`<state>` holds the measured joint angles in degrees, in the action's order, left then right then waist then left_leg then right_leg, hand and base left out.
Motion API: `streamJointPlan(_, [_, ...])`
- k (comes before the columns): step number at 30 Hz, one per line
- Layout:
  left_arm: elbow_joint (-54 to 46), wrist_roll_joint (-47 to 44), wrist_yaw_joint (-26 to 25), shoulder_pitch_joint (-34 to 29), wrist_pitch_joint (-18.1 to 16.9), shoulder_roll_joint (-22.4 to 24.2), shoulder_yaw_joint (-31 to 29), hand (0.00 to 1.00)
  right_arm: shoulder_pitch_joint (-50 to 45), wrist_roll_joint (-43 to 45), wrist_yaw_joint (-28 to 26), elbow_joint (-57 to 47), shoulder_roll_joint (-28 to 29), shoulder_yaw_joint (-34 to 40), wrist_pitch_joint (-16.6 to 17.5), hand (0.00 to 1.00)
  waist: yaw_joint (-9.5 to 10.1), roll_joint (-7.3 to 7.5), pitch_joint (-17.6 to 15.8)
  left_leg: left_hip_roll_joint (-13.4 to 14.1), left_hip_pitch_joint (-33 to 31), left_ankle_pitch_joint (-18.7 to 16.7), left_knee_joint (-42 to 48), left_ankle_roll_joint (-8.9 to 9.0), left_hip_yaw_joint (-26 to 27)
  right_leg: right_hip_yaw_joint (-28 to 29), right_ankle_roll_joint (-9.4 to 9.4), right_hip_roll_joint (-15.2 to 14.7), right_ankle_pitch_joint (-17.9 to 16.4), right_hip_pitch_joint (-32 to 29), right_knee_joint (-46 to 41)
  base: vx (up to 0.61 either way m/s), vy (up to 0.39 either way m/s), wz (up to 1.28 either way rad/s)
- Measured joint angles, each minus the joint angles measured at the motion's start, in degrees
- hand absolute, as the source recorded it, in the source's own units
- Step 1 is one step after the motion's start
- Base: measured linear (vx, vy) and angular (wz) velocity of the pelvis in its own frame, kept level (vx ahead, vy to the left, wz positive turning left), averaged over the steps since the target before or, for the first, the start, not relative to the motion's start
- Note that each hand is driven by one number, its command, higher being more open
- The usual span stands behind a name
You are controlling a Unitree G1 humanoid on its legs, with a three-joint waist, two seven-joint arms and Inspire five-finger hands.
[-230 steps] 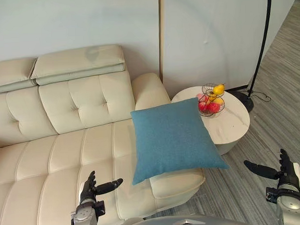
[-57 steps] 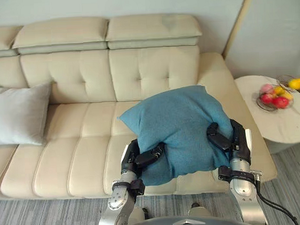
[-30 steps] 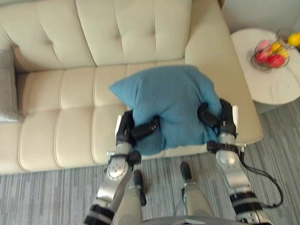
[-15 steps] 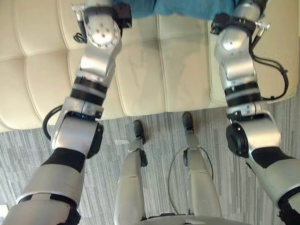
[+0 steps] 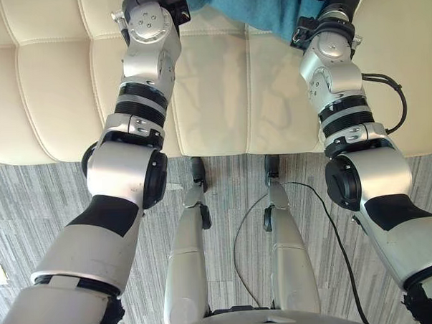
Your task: Pick up cushions and gather them together orderly.
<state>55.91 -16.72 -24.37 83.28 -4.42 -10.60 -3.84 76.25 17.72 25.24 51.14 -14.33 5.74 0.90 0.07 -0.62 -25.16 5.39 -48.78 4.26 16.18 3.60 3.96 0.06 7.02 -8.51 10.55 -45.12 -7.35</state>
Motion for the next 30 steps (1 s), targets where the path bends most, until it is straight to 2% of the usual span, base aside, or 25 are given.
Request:
streamJointPlan(7, [-7.47, -4.02, 2.6, -10.84, -2.24, 0.25, -2.07, 1.0, -12.58, 0.53, -0.82, -13.03, 0.09, 6.31, 1.52, 1.0, 0.97, 0.29, -0.35, 1.1, 4.04, 2.43, -4.03, 1.79, -1.37, -1.47, -1.49, 0.91, -3.61, 0.11, -5.82, 0.05, -0.044, 0.07])
streamJointPlan(14, [-14.39, -4.09, 4.41, -22.61, -3.09, -3.46, -2.2, 1.0, -25.99, 0.31, -1.18, -26.28, -2.6, 10.29, 3.74, 1.0, 1.31, 0.64, -0.45, 1.67, 9.12, 2.74, -5.38, 2.21, -1.43, -1.71, -2.14, 1.28, -6.35, 2.79, -9.79, 0.06, -0.036, 0.03])
streamJointPlan(16, [-17.79, -4.09, 5.2, -27.12, -3.27, -6.04, -2.36, 1.0, -32.2, 0.0, -1.87, -30.68, -4.35, 11.44, 4.87, 1.0, 1.38, 0.75, -0.44, 1.73, 11.26, 2.73, -6.1, 2.41, -1.46, -1.89, -2.47, 1.29, -7.56, 4.05, -10.96, 0.04, -0.048, 0.03])
streamJointPlan(21, [-24.0, -5.86, 6.48, -33.53, -4.61, -8.51, -4.48, 1.0, -40.74, -0.69, -3.93, -37.45, -4.74, 12.29, 5.7, 1.0, 1.58, 0.82, -0.4, 2.41, 13.25, 3.08, -7.02, 2.94, -1.47, -2.27, -2.98, 1.9, -8.18, 5.27, -11.65, 0.03, -0.079, -0.02])
streamJointPlan(22, [-25.83, -6.54, 7.13, -36.18, -5.04, -8.42, -4.48, 1.0, -43.79, -0.69, -4.87, -38.93, -4.59, 12.17, 5.76, 1.0, 1.68, 0.82, -0.39, 2.61, 14.39, 3.09, -7.19, 2.96, -1.54, -2.53, -3.06, 2.06, -8.38, 6.34, -11.71, 0.05, -0.067, 0.02])
streamJointPlan(23, [-29.14, -6.58, 8.03, -41.38, -5.57, -7.72, -4.51, 1.0, -48.99, -0.75, -6.32, -42.05, -3.43, 12.05, 6.15, 1.0, 1.78, 0.87, -0.35, 2.74, 16.78, 3.08, -8.11, 2.98, -1.53, -2.71, -3.18, 2.16, -9.0, 8.27, -11.8, 0.05, -0.065, 0.02])
streamJointPlan(25, [-31.18, -6.55, 8.56, -45.03, -5.84, -6.82, -4.84, 1.0, -52.52, -0.8, -7.15, -44.02, -2.52, 11.63, 6.79, 1.0, 1.79, 0.94, -0.28, 2.75, 18.16, 2.98, -8.55, 3.1, -1.5, -2.76, -3.25, 2.16, -9.64, 9.42, -12.04, 0.05, -0.059, 0.02])
streamJointPlan(28, [-33.74, -6.28, 9.2, -56.1, -6.92, -1.73, -6.42, 1.0, -62.65, -2.21, -9.53, -47.26, 2.18, 9.25, 7.77, 1.0, 1.83, 1.54, 1.16, 2.73, 21.04, 2.41, -9.17, 3.55, -1.53, -3.02, -3.38, 2.22, -11.23, 11.61, -13.06, 0.06, -0.073, 0.02])
streamJointPlan(29, [-33.73, -6.23, 9.44, -57.81, -6.91, -1.01, -6.41, 1.0, -63.97, -2.5, -9.88, -47.26, 2.88, 8.66, 7.78, 1.0, 1.83, 1.6, 1.27, 2.74, 21.63, 2.24, -9.2, 3.6, -1.53, -3.08, -3.4, 2.26, -11.42, 12.12, -13.11, 0.07, -0.057, 0.03])
streamJointPlan(30, [-33.6, -5.59, 10.39, -64.33, -6.62, 1.96, -6.02, 1.0, -68.88, -3.42, -11.6, -47.26, 5.27, 6.54, 7.78, 1.0, 1.88, 1.78, 1.68, 2.82, 23.74, 1.78, -9.29, 3.7, -1.52, -3.2, -3.38, 2.35, -12.17, 14.16, -13.29, 0.06, -0.044, 0.02])
